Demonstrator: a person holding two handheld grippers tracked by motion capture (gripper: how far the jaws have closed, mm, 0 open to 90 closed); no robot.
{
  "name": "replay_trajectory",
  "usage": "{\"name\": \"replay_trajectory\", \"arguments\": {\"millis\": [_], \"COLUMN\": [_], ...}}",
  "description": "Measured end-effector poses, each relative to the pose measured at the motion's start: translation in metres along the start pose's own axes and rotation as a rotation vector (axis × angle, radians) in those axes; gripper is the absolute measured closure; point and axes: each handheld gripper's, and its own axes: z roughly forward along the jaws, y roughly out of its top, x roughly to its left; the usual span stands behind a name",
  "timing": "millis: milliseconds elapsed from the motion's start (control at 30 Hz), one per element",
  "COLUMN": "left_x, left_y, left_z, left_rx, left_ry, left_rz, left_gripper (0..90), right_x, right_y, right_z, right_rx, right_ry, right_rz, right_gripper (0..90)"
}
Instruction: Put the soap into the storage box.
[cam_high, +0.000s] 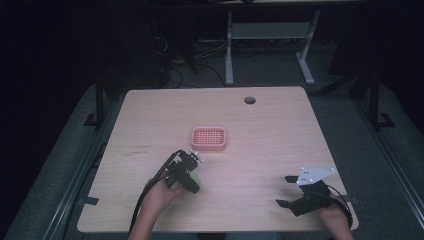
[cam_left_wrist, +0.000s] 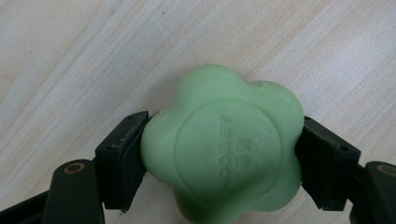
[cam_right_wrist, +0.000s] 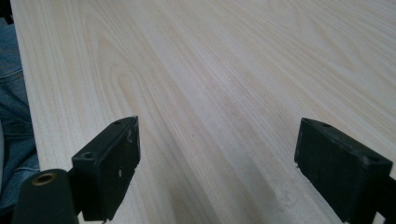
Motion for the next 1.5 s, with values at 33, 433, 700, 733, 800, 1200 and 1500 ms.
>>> {"name": "replay_trajectory", "arguments": {"millis": [33,433,700,733,800,1200,1500], "left_x": [0.000,0.001,0.003,0.003,0.002,0.005,0.012], "left_y": [0.000,0.001,0.000,0.000,0.000,0.006,0.012], "left_z": [0.000,0.001,-0.001,-0.001,-0.001,-0.012,-0.017], "left_rx": [0.003,0.010,-0.004,-0.009,-0.014,-0.016,-0.042], "left_ry": [0.000,-0.004,-0.039,-0.042,-0.035,-0.022,-0.037], "left_rz": [0.003,0.011,0.003,0.000,-0.007,0.009,-0.018], "left_gripper": [25.6,26.4,26.6,26.6,26.7,26.7,26.6], "right_x": [0.000,0.000,0.000,0.000,0.000,0.000,0.000], "right_y": [0.000,0.000,0.000,0.000,0.000,0.000,0.000], "right_z": [0.000,0.000,-0.001,-0.001,-0.001,0.000,0.000], "right_rx": [0.000,0.001,0.002,0.001,0.000,-0.003,-0.003], "right_ry": [0.000,-0.002,-0.003,-0.003,-0.004,-0.002,0.000], "right_rz": [0.000,0.003,0.006,0.004,0.004,0.002,-0.001], "right_gripper": [13.8,13.8,13.8,13.8,13.8,13.8,13.8]}}
